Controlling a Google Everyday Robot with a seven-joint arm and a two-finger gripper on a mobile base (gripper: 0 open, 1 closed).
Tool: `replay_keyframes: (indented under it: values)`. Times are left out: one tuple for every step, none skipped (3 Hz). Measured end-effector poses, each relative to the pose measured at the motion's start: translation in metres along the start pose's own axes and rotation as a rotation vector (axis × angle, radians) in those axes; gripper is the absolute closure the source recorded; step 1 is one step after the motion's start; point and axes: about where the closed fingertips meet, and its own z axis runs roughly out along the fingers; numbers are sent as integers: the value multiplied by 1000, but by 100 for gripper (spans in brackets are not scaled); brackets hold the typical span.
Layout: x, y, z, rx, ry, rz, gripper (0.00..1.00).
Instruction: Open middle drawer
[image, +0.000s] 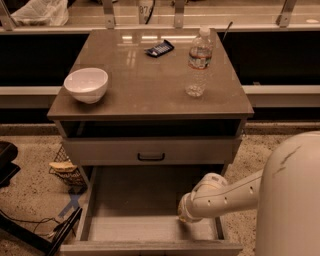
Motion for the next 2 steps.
replay_keyframes:
  values:
    - [-1,1,1,-4,0,-2,100]
    - [8,33,15,-84,13,29,100]
